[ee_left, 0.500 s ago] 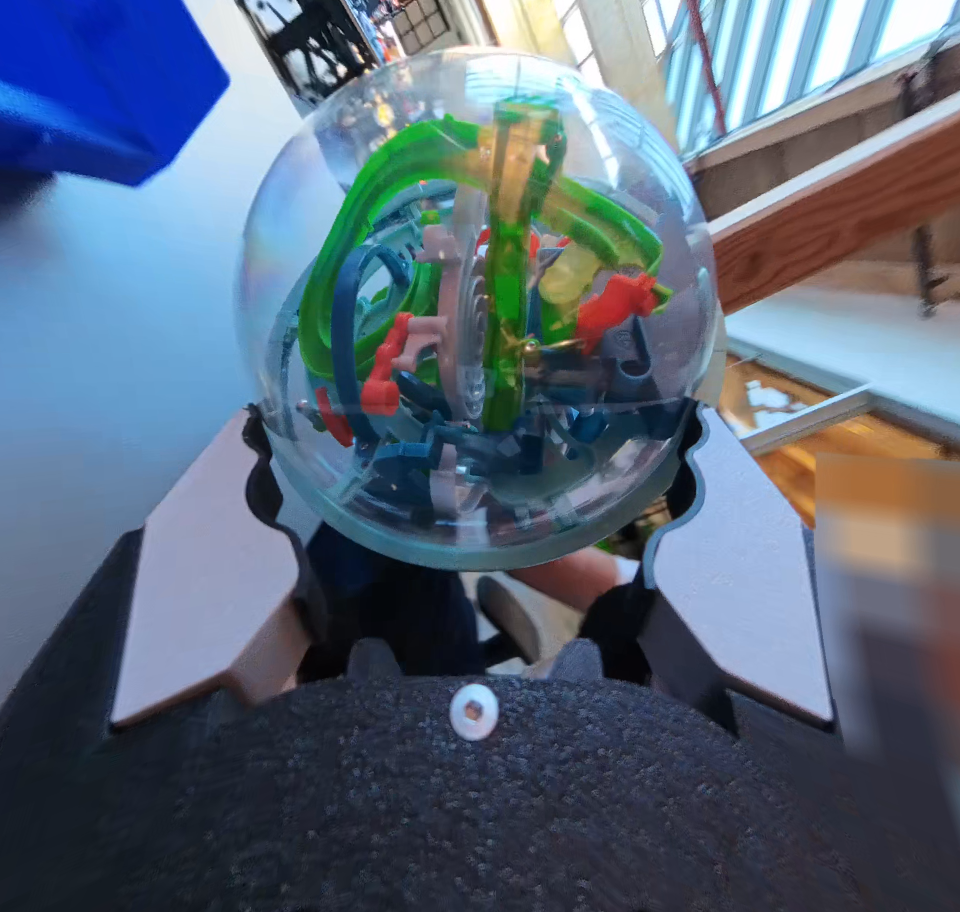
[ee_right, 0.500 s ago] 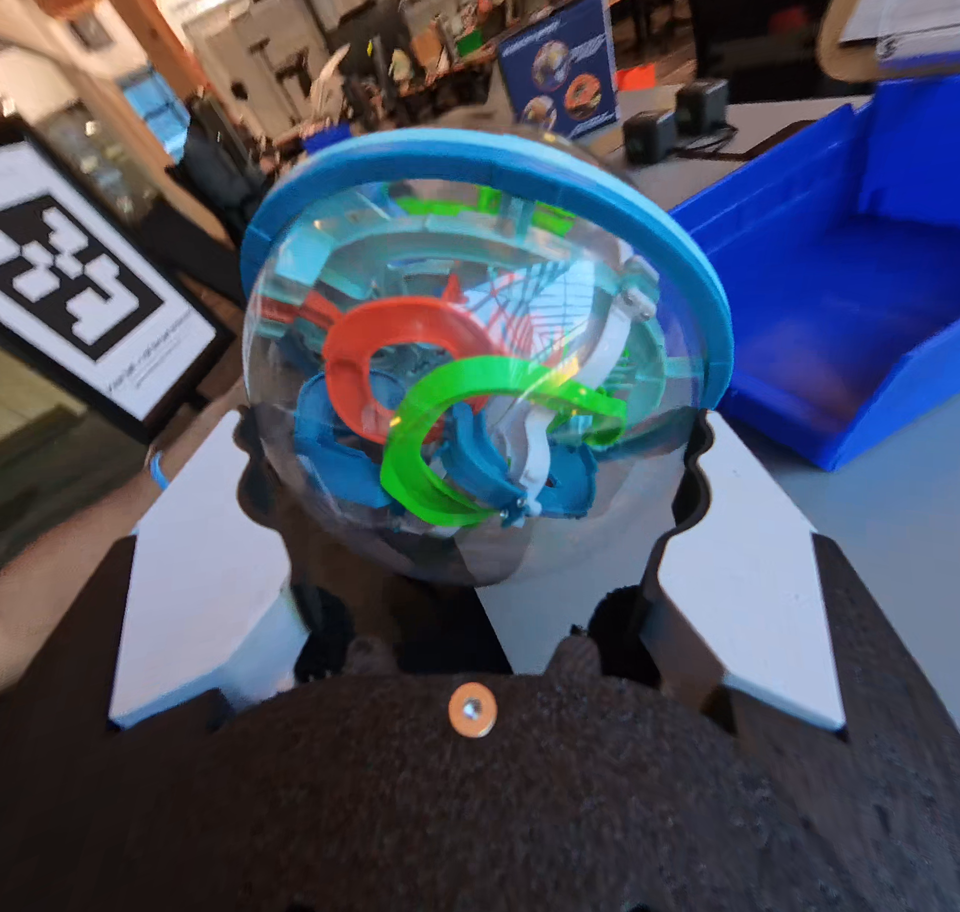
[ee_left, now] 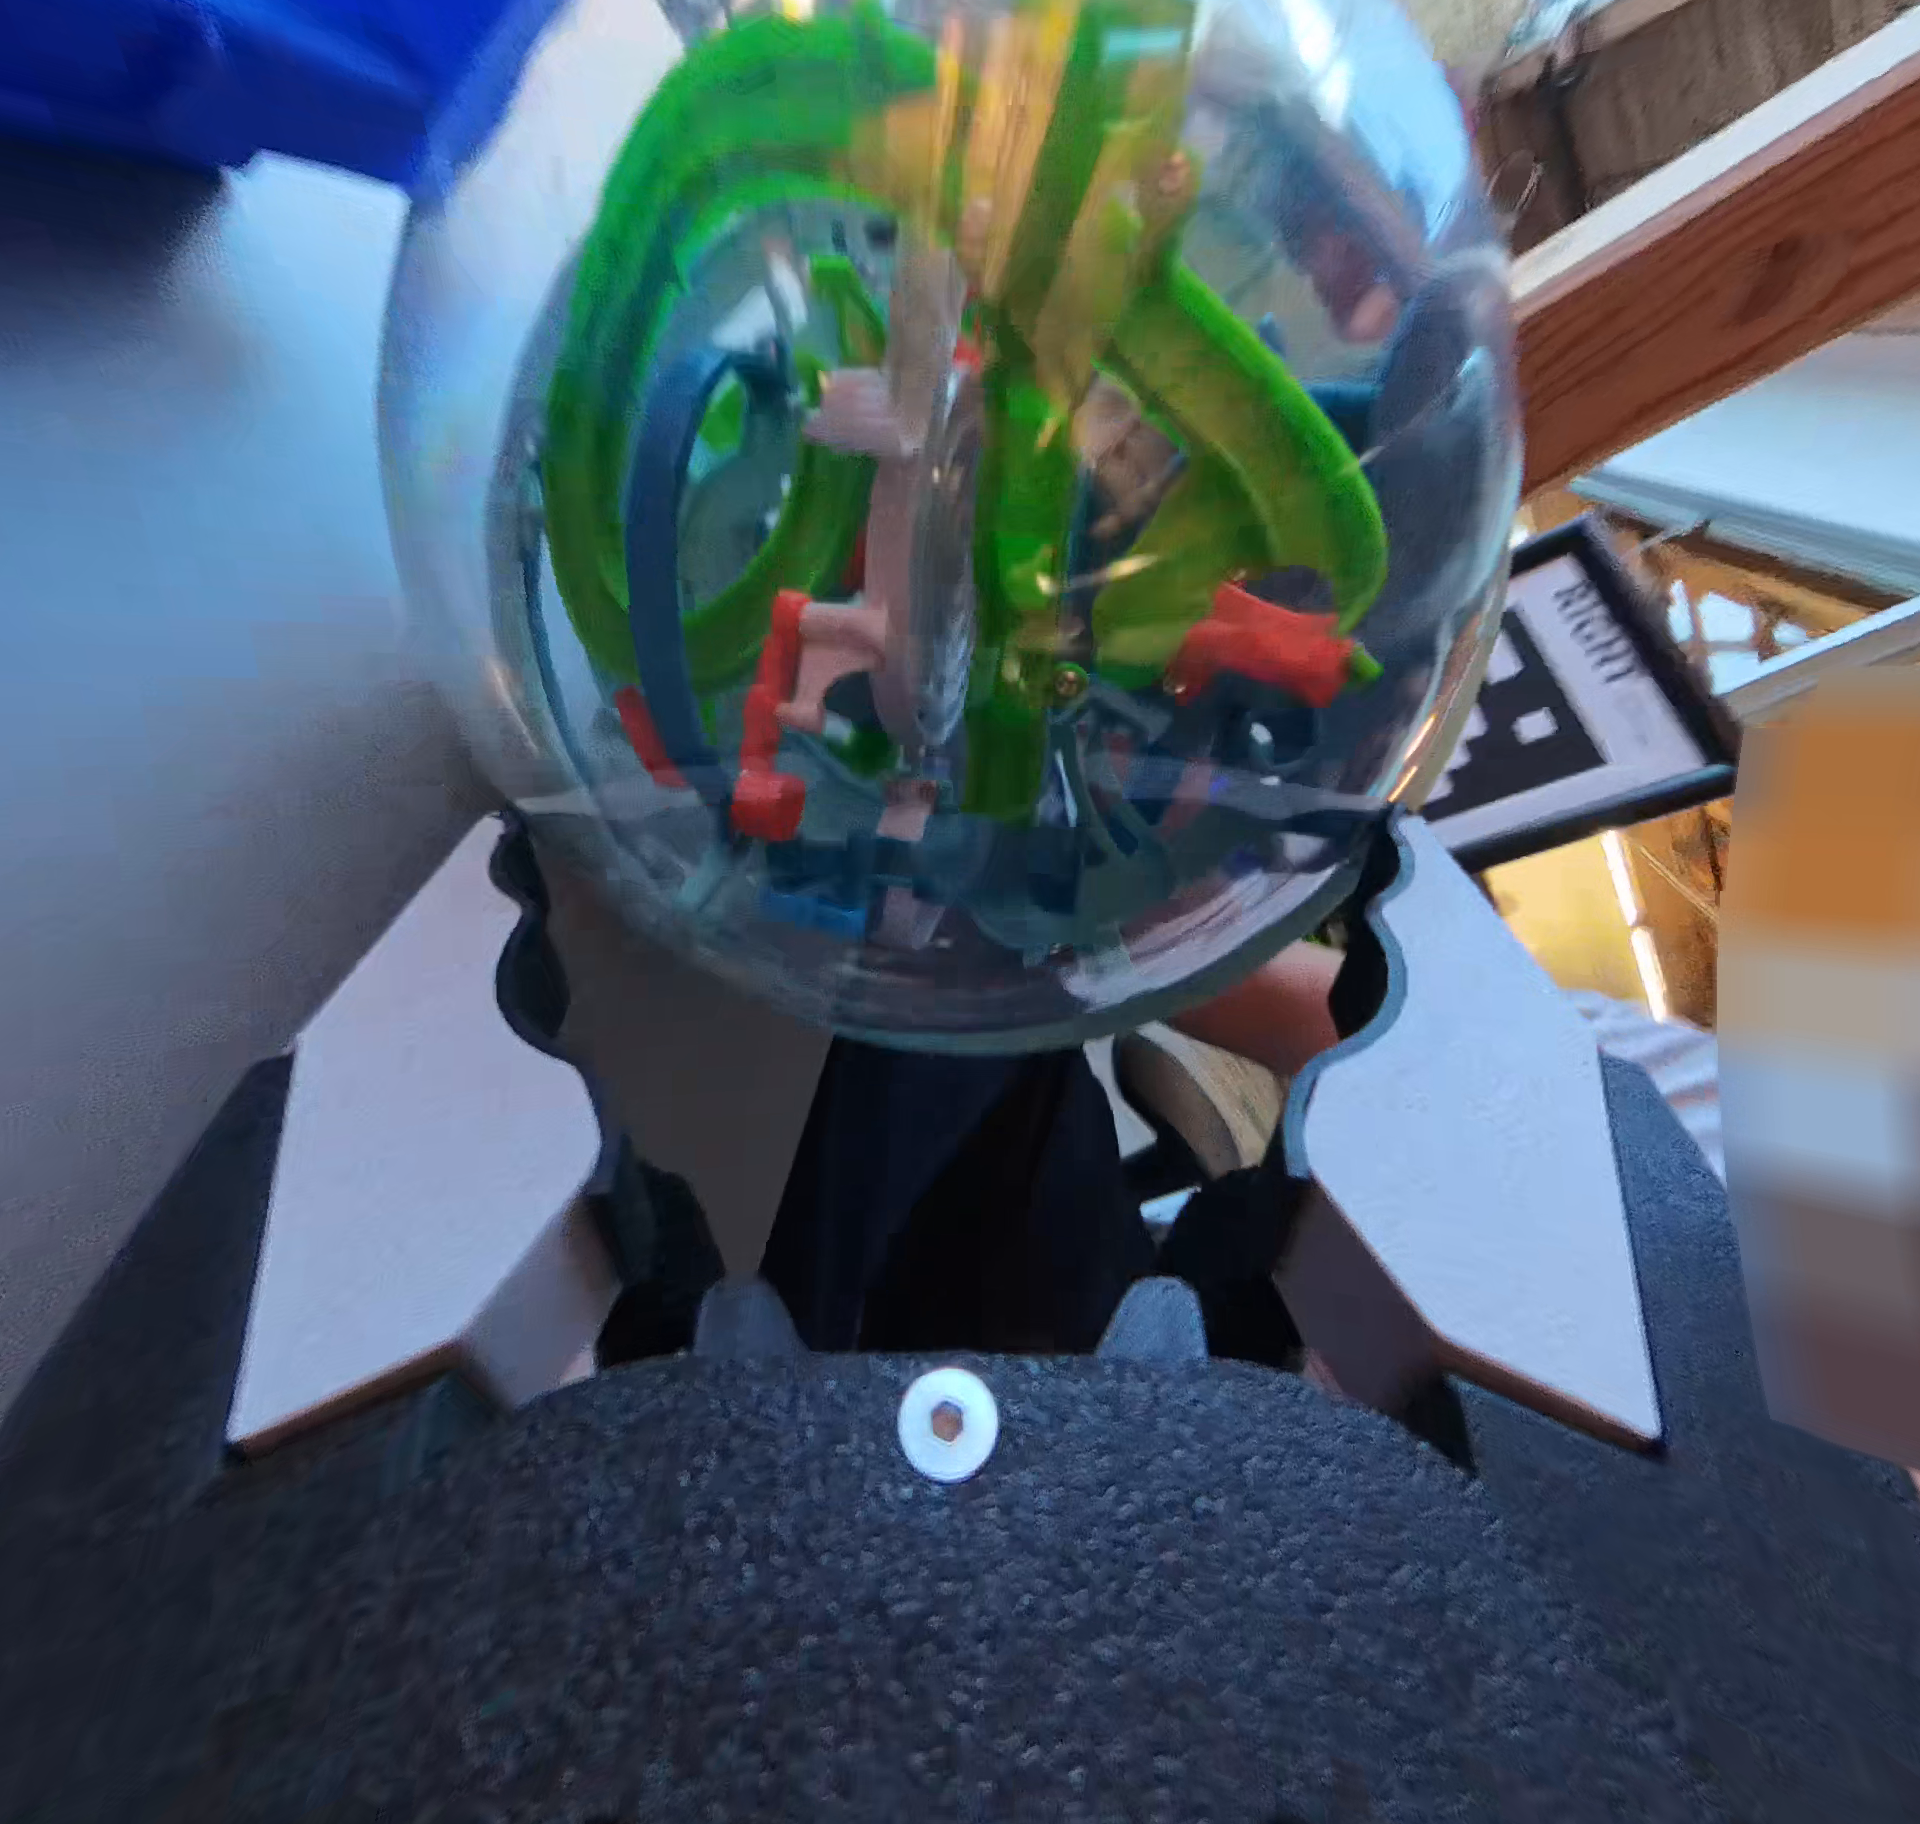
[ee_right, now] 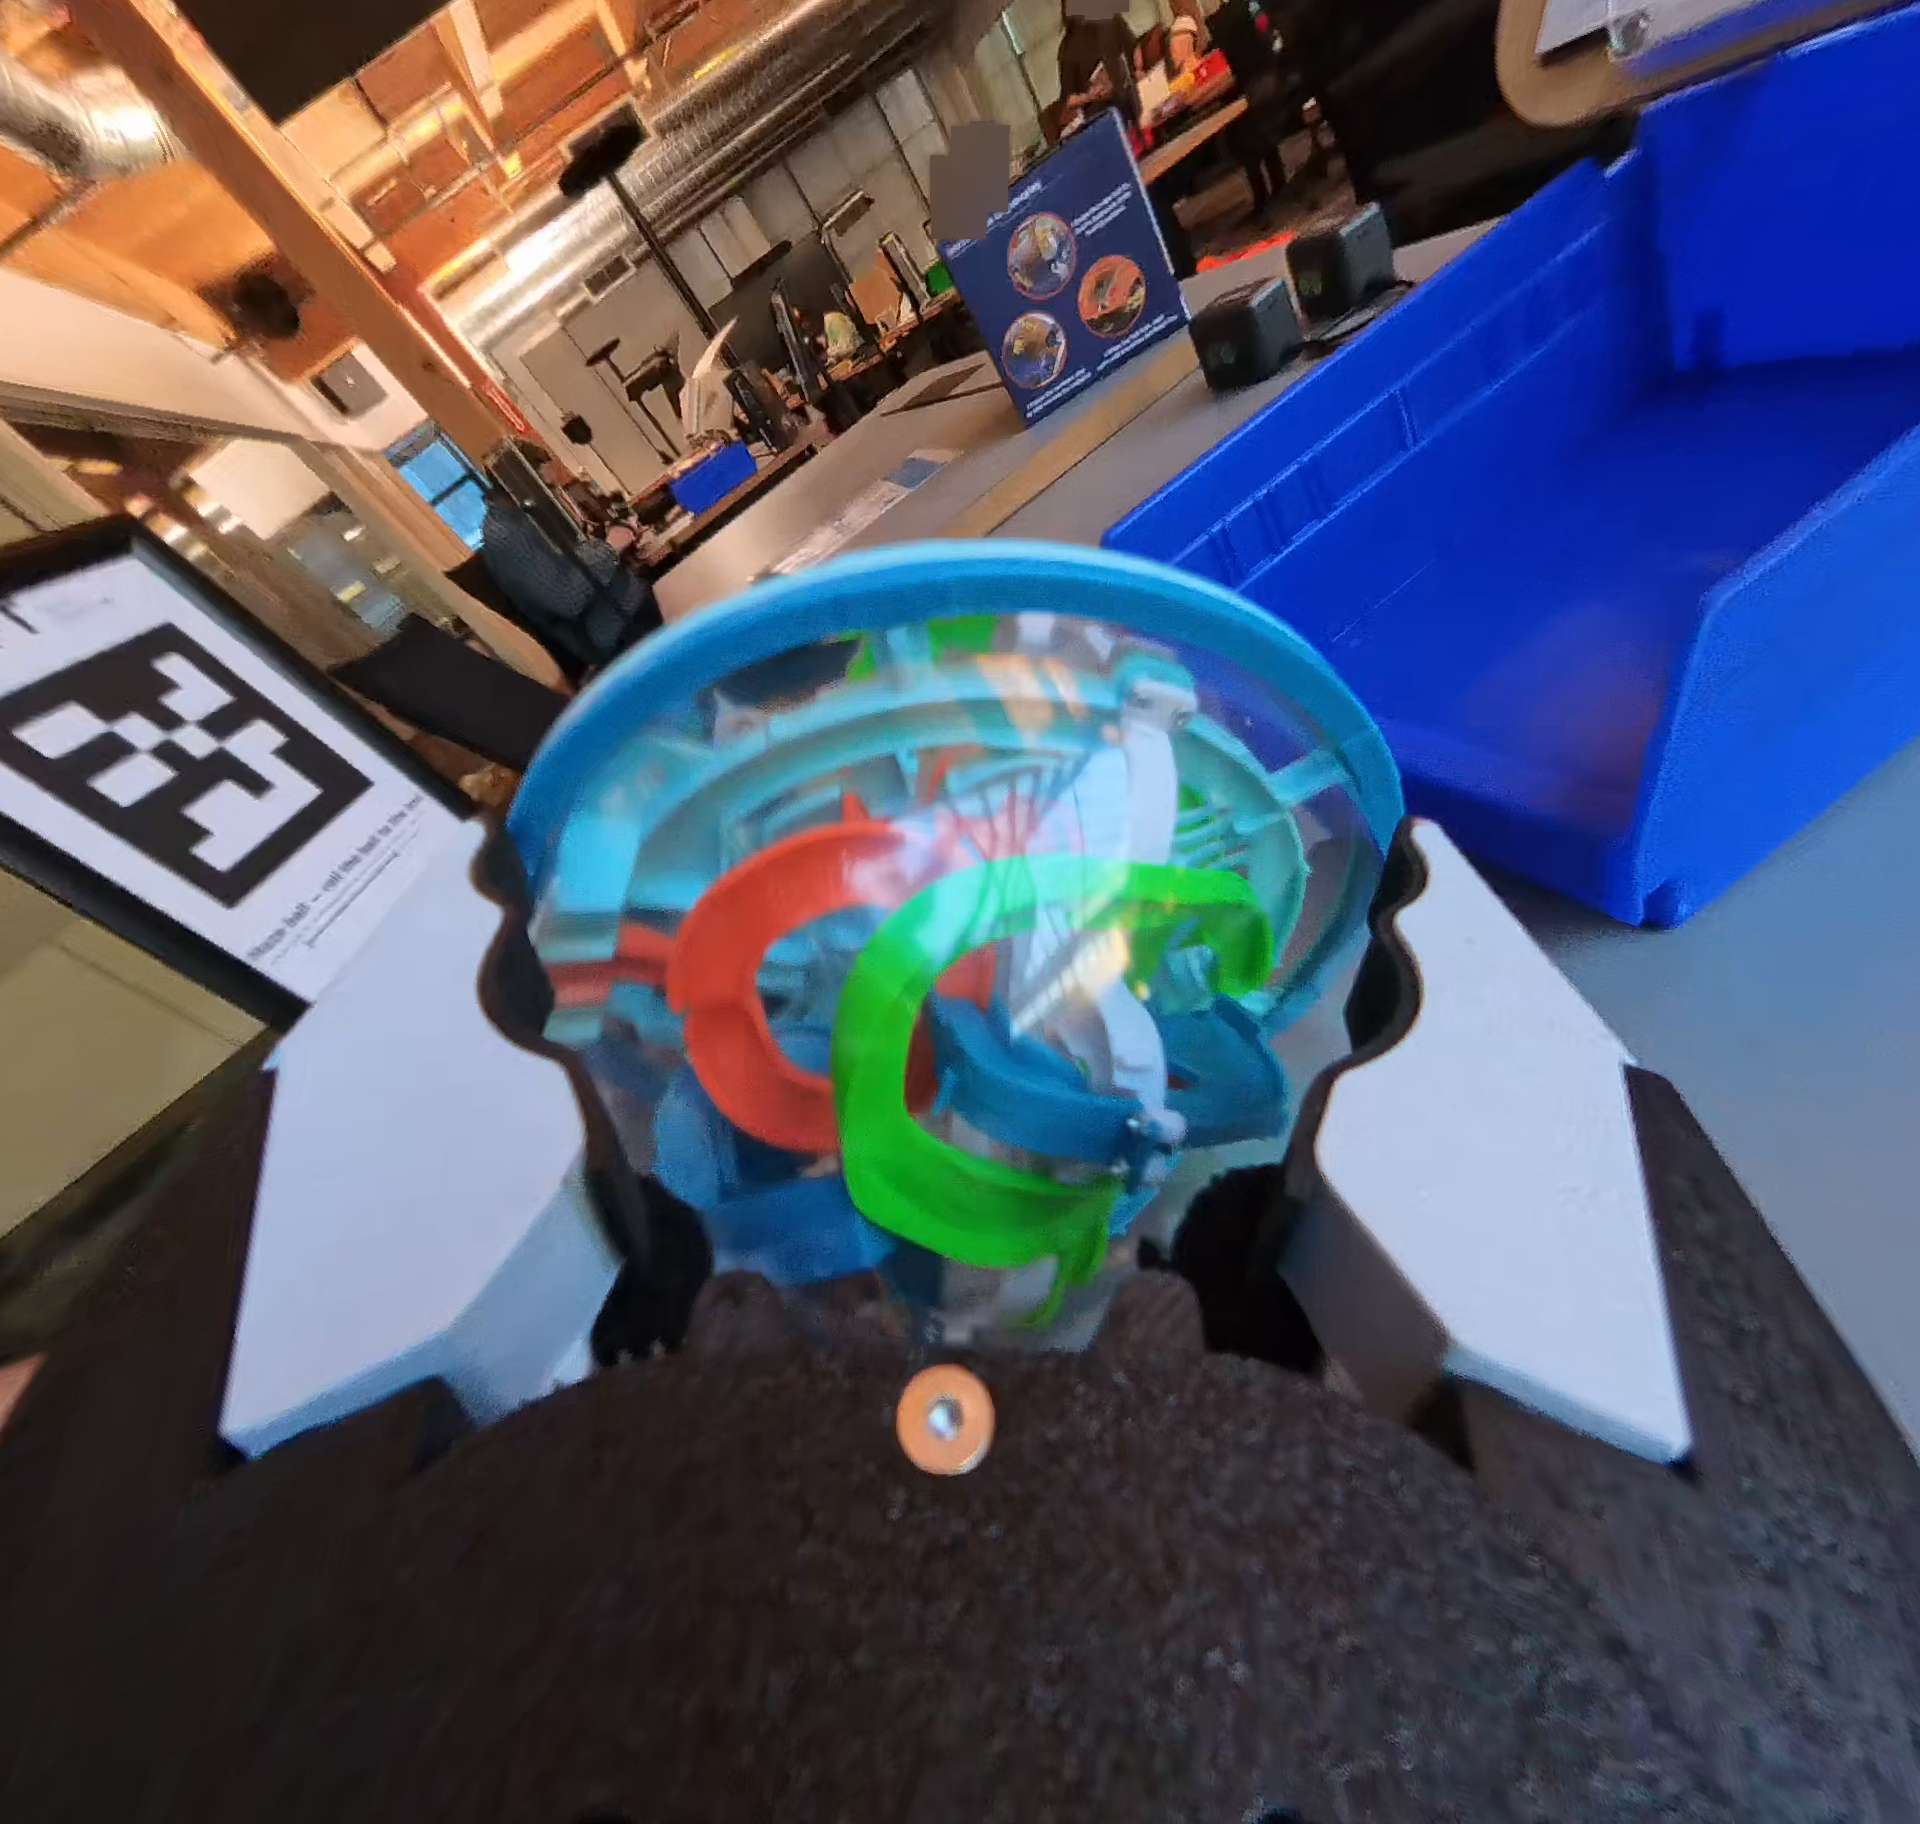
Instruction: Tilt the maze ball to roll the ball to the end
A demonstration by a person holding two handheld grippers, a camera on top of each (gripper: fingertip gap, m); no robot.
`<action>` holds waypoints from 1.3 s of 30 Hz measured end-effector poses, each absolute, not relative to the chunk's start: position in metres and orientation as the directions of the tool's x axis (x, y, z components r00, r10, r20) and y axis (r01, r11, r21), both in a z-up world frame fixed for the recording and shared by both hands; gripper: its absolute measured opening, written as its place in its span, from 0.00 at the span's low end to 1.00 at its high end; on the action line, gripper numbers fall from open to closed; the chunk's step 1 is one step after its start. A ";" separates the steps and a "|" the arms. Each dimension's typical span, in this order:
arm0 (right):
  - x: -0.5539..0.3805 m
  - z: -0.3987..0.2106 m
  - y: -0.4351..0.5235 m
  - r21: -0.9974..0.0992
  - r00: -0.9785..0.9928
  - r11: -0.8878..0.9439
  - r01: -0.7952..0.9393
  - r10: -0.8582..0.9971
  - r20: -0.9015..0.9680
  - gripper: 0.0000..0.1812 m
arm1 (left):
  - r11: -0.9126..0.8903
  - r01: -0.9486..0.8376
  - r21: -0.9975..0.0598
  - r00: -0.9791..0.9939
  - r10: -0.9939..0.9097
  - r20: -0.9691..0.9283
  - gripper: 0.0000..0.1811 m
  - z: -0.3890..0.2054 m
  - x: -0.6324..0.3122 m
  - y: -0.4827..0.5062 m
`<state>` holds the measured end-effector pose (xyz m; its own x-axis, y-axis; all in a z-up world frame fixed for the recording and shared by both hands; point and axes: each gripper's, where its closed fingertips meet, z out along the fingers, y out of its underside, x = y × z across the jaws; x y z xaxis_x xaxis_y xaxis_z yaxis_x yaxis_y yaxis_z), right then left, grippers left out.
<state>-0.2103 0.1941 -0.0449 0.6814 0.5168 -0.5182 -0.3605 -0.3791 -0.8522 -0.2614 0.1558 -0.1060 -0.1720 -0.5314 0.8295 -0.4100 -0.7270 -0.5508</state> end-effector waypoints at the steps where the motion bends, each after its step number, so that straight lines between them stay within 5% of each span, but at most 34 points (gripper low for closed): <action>1: -0.209 -0.043 0.197 -0.860 0.676 -0.384 -0.336 0.538 -0.504 0.85 | -0.720 -0.433 -0.542 -0.173 -0.523 0.834 0.82 -0.111 -0.258 0.150; 10: -0.230 -0.035 0.209 -0.879 0.644 -0.446 -0.170 0.625 -0.441 0.74 | -0.633 -0.572 -0.521 -0.046 -0.610 0.791 0.75 -0.133 -0.301 0.149; 13: -0.249 -0.040 0.213 -0.891 0.637 -0.449 -0.073 0.666 -0.388 0.74 | -0.607 -0.573 -0.551 0.073 -0.707 0.703 0.88 -0.127 -0.341 0.175; 16: -0.279 -0.044 0.215 -0.899 0.612 -0.439 0.009 0.713 -0.342 0.75 | -0.584 -0.500 -0.640 0.074 -0.764 0.640 0.87 -0.088 -0.357 0.206; 19: -0.308 -0.044 0.217 -0.909 0.592 -0.413 0.052 0.746 -0.305 0.77 | -0.579 -0.528 -0.621 0.011 -0.736 0.677 0.87 -0.063 -0.345 0.214; 21: -0.321 -0.046 0.218 -0.913 0.584 -0.404 0.053 0.754 -0.300 0.79 | -0.587 -0.617 -0.525 0.037 -0.688 0.725 0.82 -0.078 -0.341 0.209; 22: -0.325 -0.046 0.218 -0.915 0.580 -0.402 0.037 0.755 -0.308 0.80 | -0.586 -0.642 -0.495 0.029 -0.664 0.747 0.87 -0.084 -0.340 0.204; 27: -0.298 -0.037 0.212 -0.920 0.583 -0.355 -0.164 0.717 -0.381 0.79 | -0.597 -0.623 -0.505 -0.003 -0.644 0.765 0.88 -0.095 -0.348 0.190; 33: -0.251 -0.082 0.183 -0.734 0.462 -0.600 -0.316 0.579 -0.672 0.78 | -0.527 -0.567 -0.633 0.011 -0.773 0.634 0.87 -0.109 -0.351 0.183; 36: -0.280 -0.105 0.170 -0.608 0.353 -0.758 -0.237 0.515 -0.781 0.81 | -0.479 -0.535 -0.696 0.002 -0.824 0.566 0.86 -0.114 -0.343 0.182; 39: -0.298 -0.113 0.170 -0.599 0.336 -0.782 -0.175 0.524 -0.782 0.85 | -0.427 -0.516 -0.743 -0.006 -0.865 0.501 0.86 -0.120 -0.337 0.180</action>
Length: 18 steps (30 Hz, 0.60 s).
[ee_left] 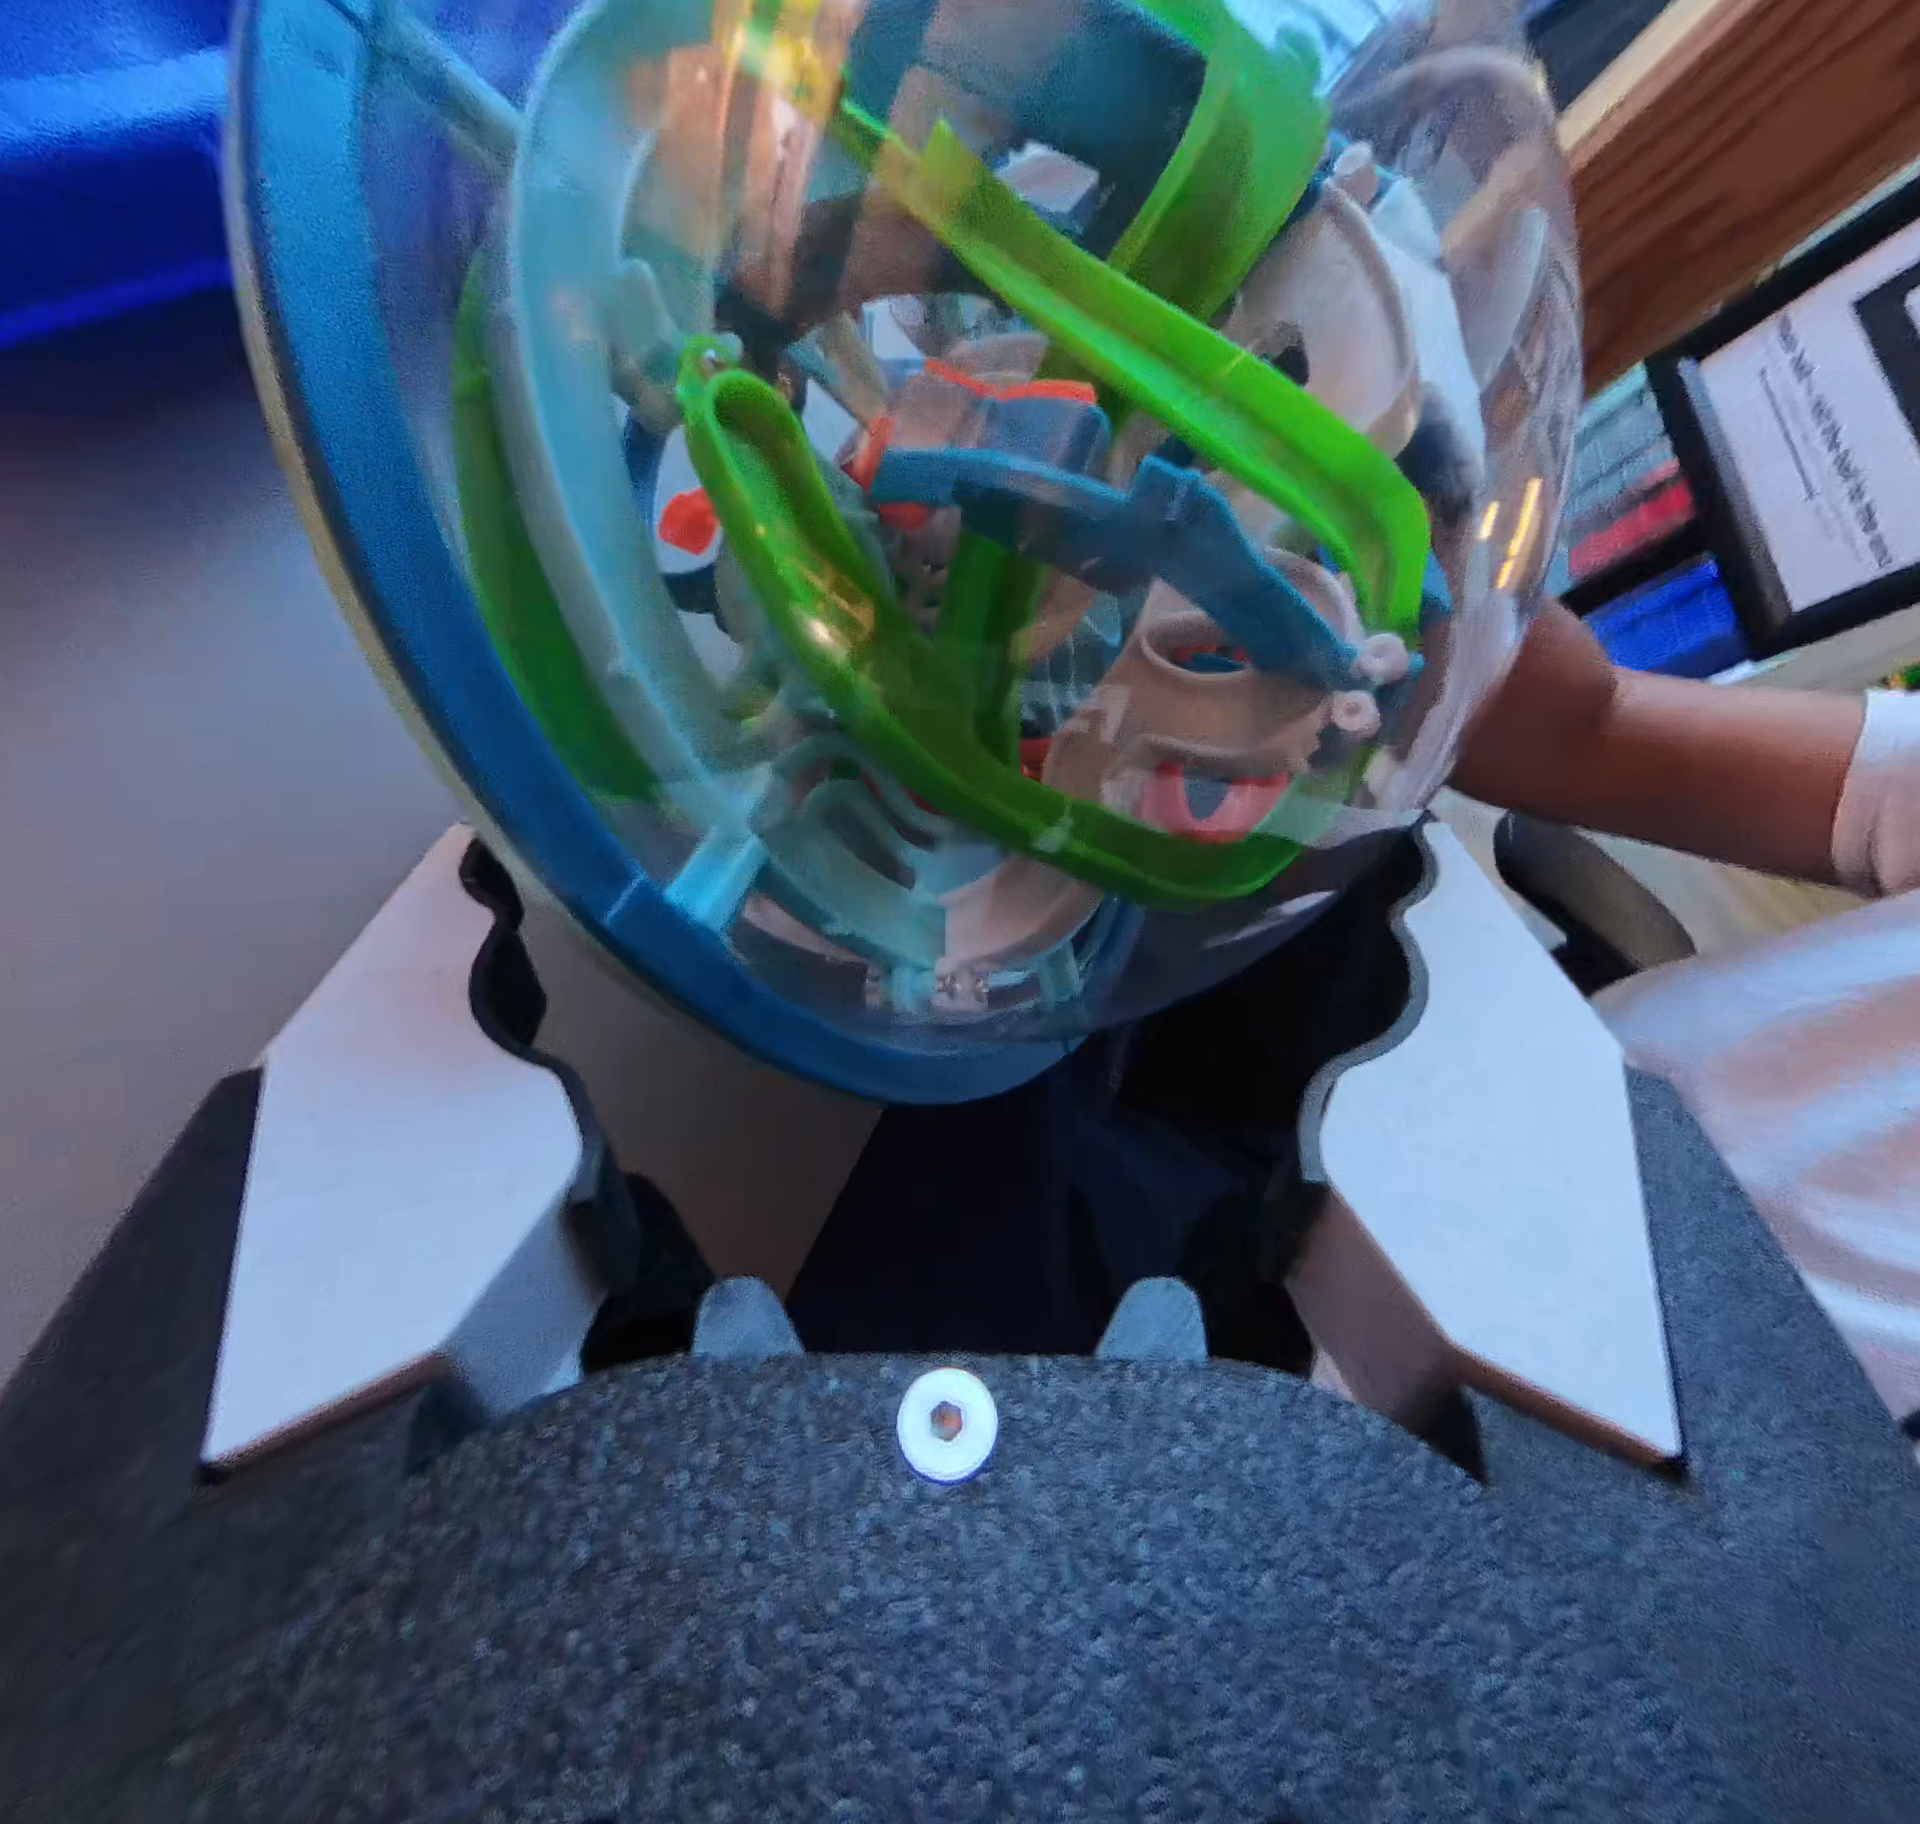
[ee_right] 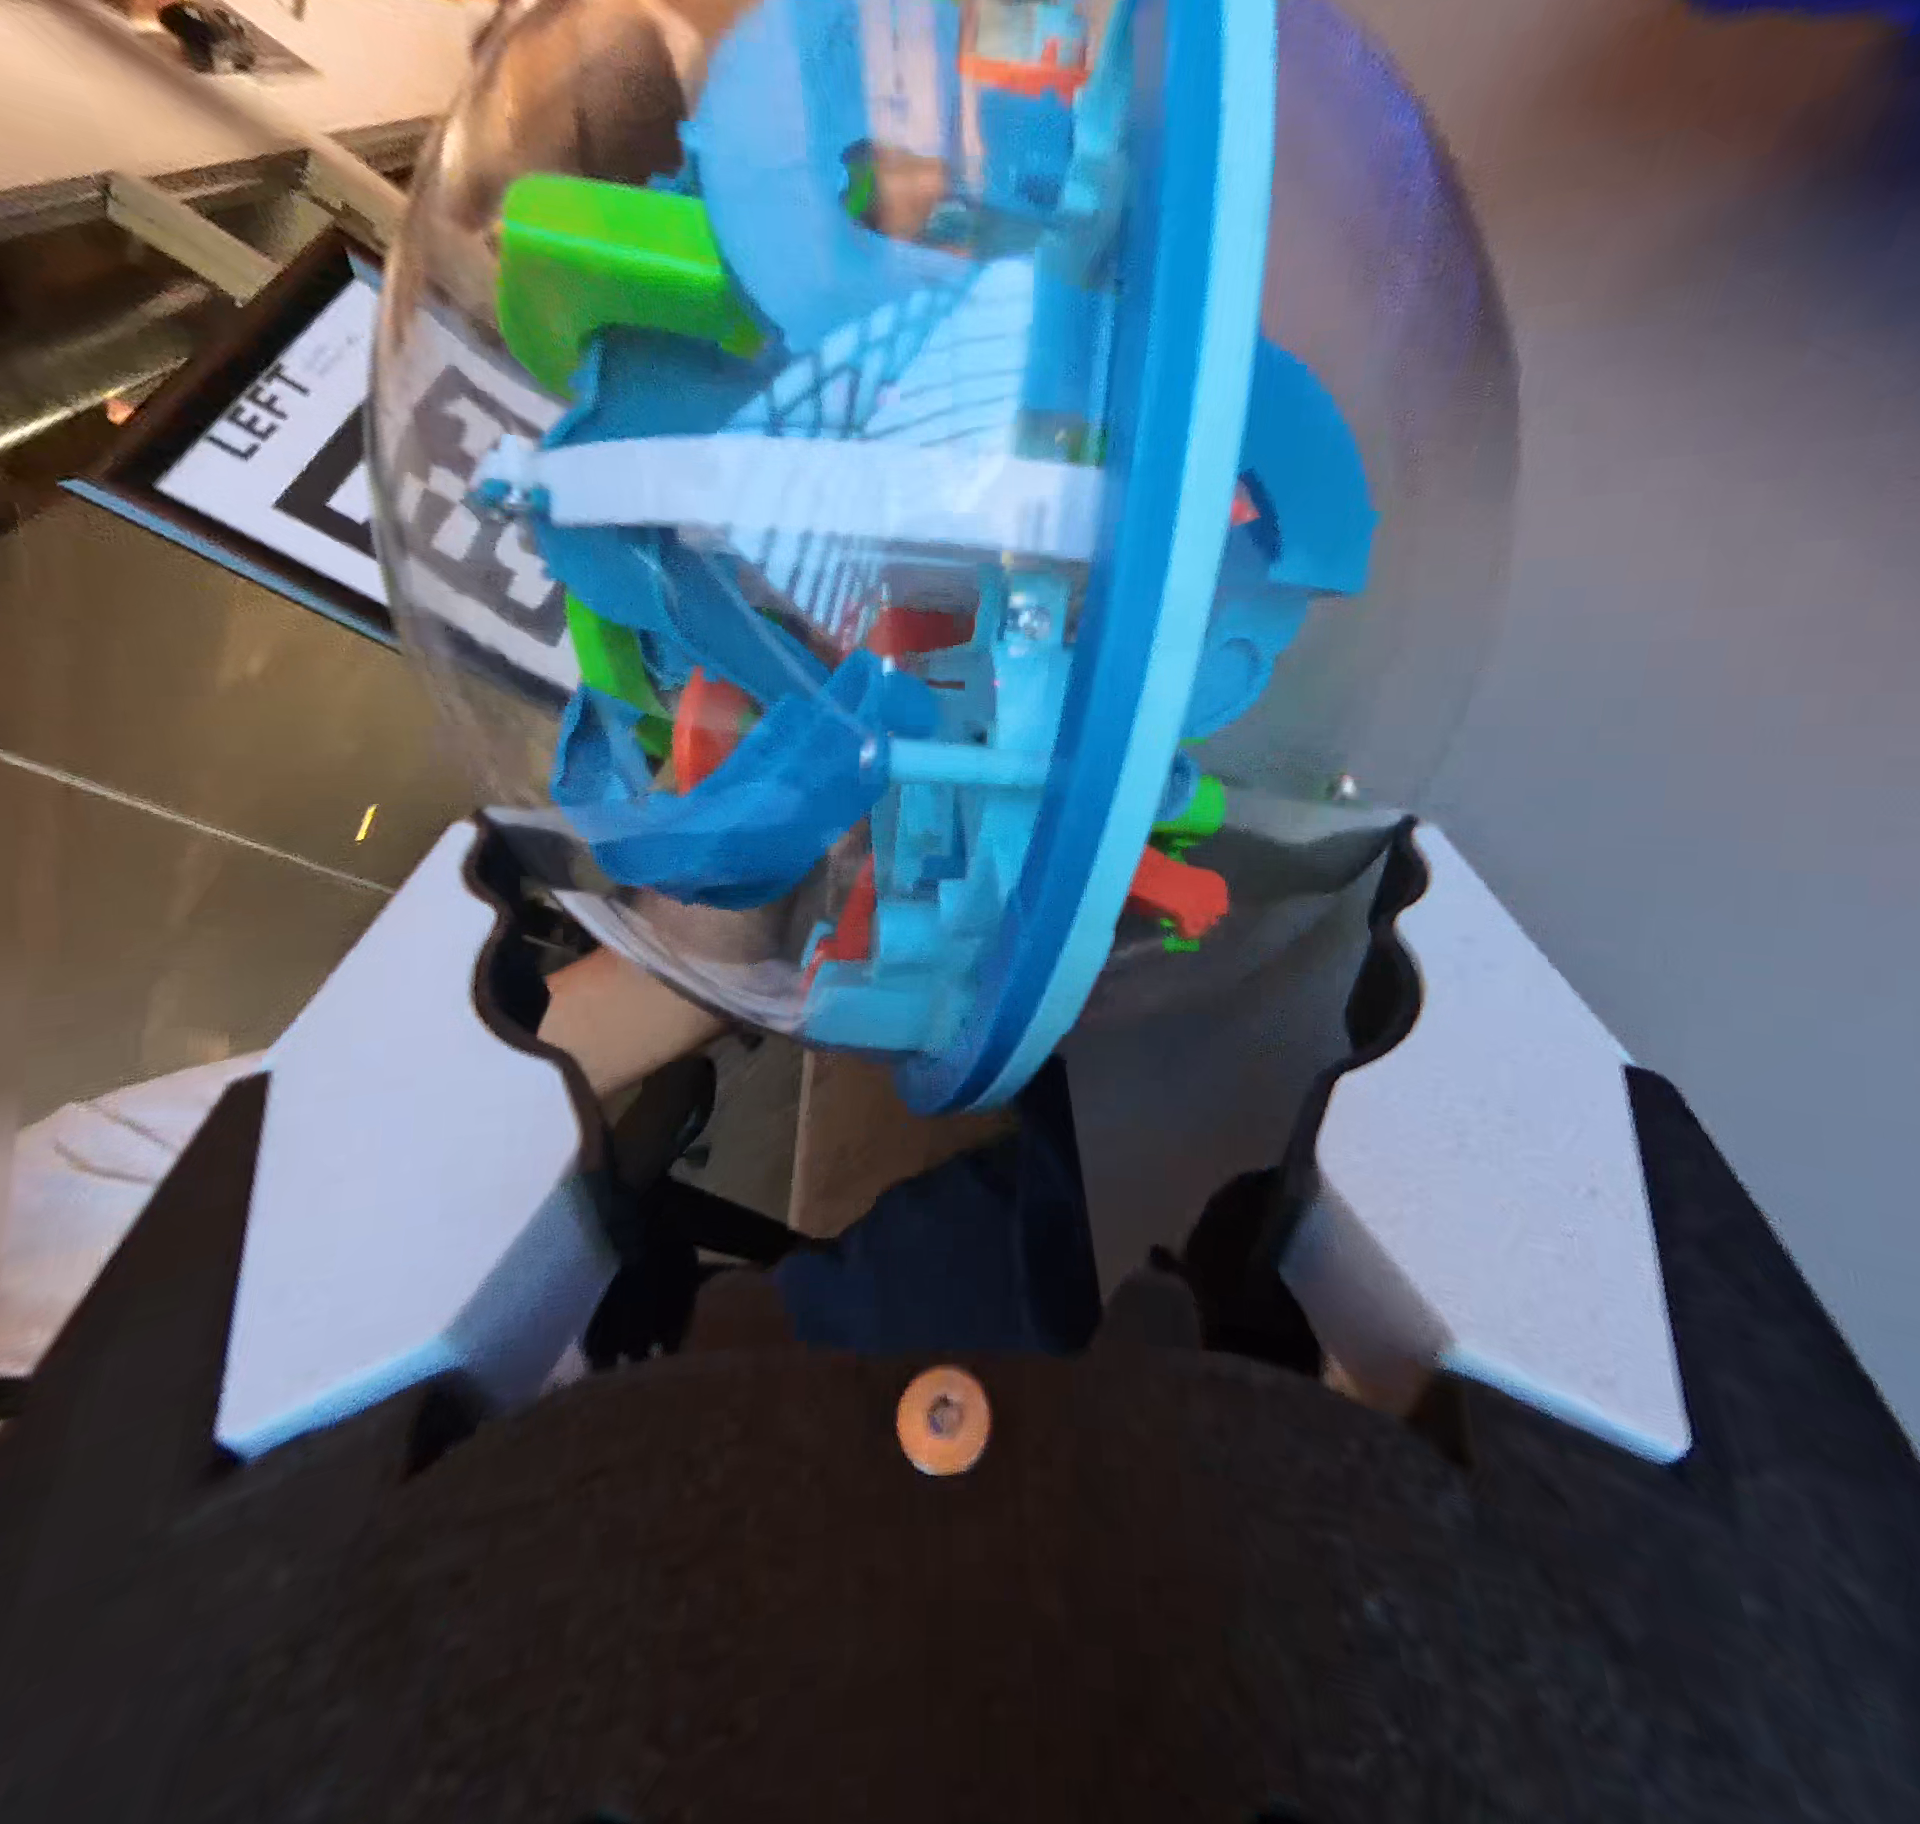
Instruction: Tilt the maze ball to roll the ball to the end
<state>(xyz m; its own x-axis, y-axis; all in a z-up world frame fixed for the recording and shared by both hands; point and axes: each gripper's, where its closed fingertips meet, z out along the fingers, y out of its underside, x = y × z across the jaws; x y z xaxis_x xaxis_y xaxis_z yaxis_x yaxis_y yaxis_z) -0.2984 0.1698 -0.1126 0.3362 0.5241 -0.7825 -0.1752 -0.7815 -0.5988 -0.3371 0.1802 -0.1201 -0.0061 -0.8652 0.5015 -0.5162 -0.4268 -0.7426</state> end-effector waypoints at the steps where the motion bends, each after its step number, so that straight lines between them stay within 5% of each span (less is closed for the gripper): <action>1: -0.298 -0.111 0.173 -0.618 0.353 -0.765 -0.178 0.537 -0.766 0.85 | -0.418 -0.500 -0.758 -0.007 -0.874 0.486 0.86 -0.120 -0.337 0.181; 9: -0.314 -0.006 0.137 -0.980 0.439 -0.199 -0.015 0.879 -0.185 0.85 | 0.134 -0.322 -0.937 0.000 -0.990 -0.141 0.86 -0.022 -0.352 0.150; 13: -0.324 0.056 0.100 -0.973 0.433 0.163 0.165 0.874 0.220 0.85 | 0.414 -0.346 -0.842 0.068 -0.884 -0.462 0.86 0.029 -0.363 0.123; 18: -0.336 0.109 0.062 -0.873 0.397 0.390 0.294 0.781 0.483 0.86 | 0.509 -0.324 -0.798 0.166 -0.800 -0.577 0.86 0.061 -0.365 0.100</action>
